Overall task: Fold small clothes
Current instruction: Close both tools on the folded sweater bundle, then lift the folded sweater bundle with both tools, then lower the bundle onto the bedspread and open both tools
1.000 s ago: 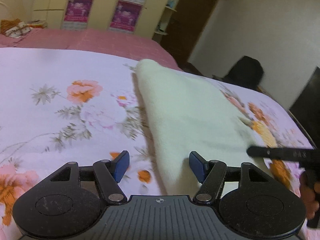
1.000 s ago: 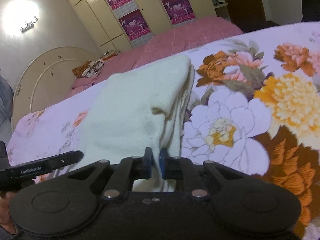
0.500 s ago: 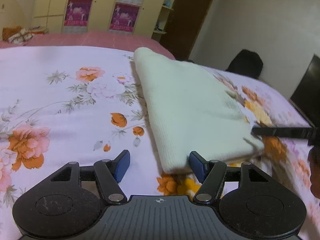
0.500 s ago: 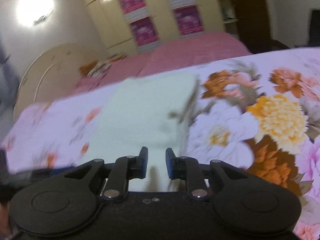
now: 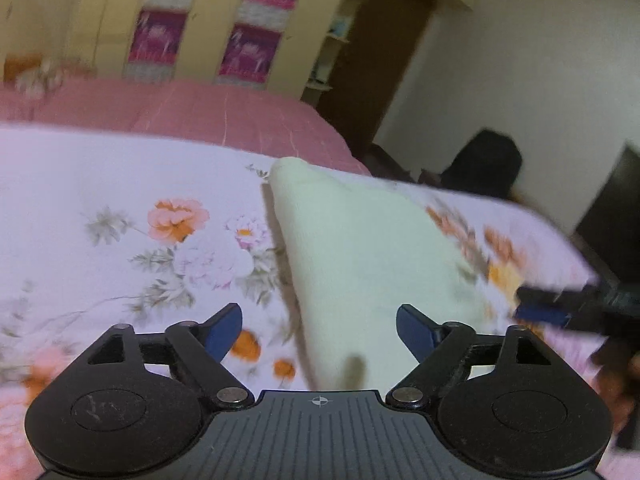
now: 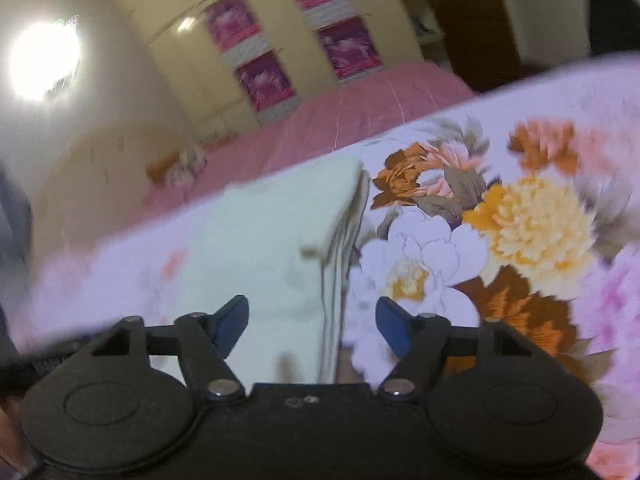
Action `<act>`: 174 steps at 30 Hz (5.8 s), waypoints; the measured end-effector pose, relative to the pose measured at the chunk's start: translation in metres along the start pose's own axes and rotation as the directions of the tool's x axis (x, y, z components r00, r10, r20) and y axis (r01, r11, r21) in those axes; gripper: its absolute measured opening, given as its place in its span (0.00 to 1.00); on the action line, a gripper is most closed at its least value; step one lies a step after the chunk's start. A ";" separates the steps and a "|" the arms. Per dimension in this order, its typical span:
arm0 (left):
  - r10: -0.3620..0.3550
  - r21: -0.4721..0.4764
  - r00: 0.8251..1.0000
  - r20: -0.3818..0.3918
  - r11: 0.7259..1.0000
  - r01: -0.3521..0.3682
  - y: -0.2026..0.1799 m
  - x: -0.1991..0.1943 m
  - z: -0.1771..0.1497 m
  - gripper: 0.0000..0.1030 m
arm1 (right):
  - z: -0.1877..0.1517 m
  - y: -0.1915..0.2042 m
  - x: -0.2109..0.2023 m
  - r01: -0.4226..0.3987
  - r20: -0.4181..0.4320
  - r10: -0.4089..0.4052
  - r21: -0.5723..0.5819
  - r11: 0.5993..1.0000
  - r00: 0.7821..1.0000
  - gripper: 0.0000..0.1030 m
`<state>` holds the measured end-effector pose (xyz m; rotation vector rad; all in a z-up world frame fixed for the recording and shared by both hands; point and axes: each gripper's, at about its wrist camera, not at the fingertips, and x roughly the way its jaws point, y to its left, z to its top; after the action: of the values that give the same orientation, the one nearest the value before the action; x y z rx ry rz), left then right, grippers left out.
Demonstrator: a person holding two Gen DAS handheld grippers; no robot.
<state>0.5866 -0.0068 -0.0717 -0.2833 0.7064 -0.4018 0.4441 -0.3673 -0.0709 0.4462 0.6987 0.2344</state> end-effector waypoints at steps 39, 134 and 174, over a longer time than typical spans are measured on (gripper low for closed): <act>-0.076 -0.108 0.985 -0.153 0.992 0.060 0.007 0.106 0.040 0.63 | 0.032 -0.025 0.094 -0.153 -0.163 0.170 0.110 0.982 0.972 0.50; 0.056 0.006 0.996 0.073 0.998 -0.057 0.241 -0.131 0.004 0.60 | -0.086 0.323 0.174 -0.016 -0.169 -0.080 -0.503 0.864 0.982 0.15; 0.352 -0.033 0.933 0.072 0.936 -0.350 0.140 -0.269 -0.141 0.85 | -0.169 0.282 0.008 -0.022 -0.160 -0.060 -0.469 0.883 0.985 0.58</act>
<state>0.3419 0.2211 -0.0750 -0.1846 0.6702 -0.0421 0.3210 -0.0625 -0.0576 -0.0493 0.7847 0.4163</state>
